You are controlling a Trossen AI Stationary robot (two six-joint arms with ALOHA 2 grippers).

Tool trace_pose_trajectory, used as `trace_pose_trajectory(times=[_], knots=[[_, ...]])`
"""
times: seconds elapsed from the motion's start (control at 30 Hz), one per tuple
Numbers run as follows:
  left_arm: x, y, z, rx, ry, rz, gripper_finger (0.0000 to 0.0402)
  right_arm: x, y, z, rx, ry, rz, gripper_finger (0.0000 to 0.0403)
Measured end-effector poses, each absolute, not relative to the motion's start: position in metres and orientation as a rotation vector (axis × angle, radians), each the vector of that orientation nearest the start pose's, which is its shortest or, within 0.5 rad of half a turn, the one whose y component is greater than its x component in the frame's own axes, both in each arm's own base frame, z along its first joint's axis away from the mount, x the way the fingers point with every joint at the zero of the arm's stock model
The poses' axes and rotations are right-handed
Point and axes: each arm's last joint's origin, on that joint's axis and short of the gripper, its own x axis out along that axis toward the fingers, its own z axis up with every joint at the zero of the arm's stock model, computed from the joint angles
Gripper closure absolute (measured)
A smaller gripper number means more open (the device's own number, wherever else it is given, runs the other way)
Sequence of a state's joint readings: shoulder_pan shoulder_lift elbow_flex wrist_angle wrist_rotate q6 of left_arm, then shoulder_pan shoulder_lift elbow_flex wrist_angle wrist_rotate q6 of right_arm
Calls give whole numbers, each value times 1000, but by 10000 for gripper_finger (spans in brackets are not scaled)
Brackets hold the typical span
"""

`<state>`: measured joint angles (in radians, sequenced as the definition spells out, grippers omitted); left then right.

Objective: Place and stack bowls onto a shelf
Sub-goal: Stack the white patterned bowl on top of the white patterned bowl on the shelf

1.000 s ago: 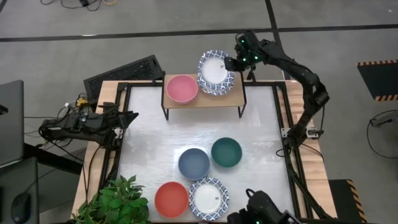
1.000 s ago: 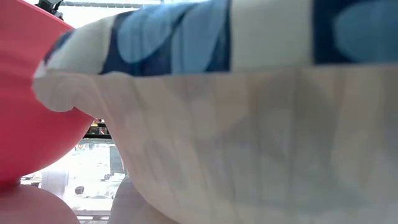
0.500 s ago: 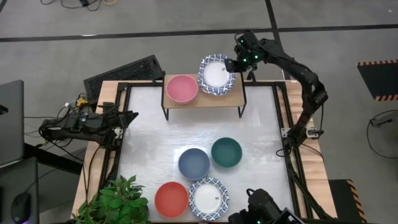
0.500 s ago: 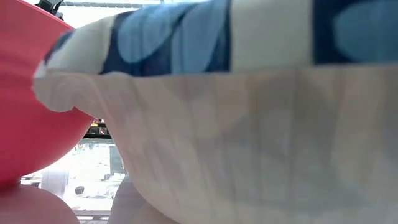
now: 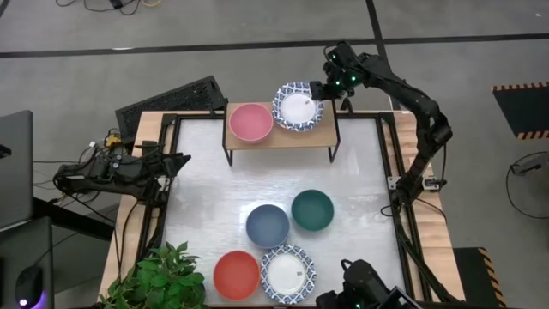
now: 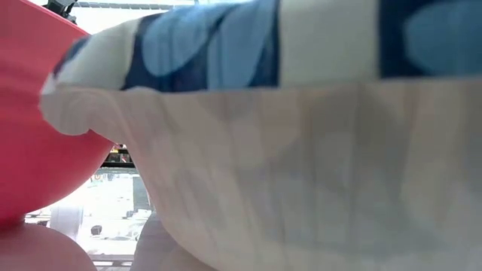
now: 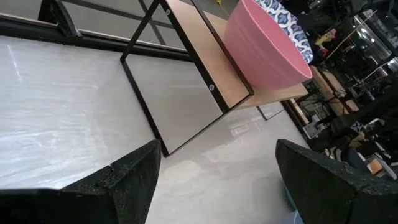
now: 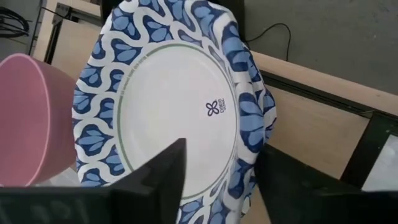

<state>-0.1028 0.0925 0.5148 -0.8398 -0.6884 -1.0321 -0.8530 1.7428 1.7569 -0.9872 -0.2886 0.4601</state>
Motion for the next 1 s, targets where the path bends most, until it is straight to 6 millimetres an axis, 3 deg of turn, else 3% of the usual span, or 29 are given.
trace_pose_trajectory(times=[0.13, 0.3, 0.53, 0.73, 1.0], knots=[[40, 14, 246, -828, 61, 710, 100, 244, -267, 348, 964, 723, -719, 159], [40, 14, 246, -834, 69, 696, 100, 238, -264, 348, 977, 760, -729, 158], [40, 14, 246, -836, 72, 691, 100, 224, -245, 365, 956, 786, -716, 158], [41, 13, 246, -840, 77, 684, 100, 217, -195, 389, 905, 870, -631, 158], [41, 13, 246, -841, 77, 684, 100, 244, -92, 401, 754, 1022, -522, 158]])
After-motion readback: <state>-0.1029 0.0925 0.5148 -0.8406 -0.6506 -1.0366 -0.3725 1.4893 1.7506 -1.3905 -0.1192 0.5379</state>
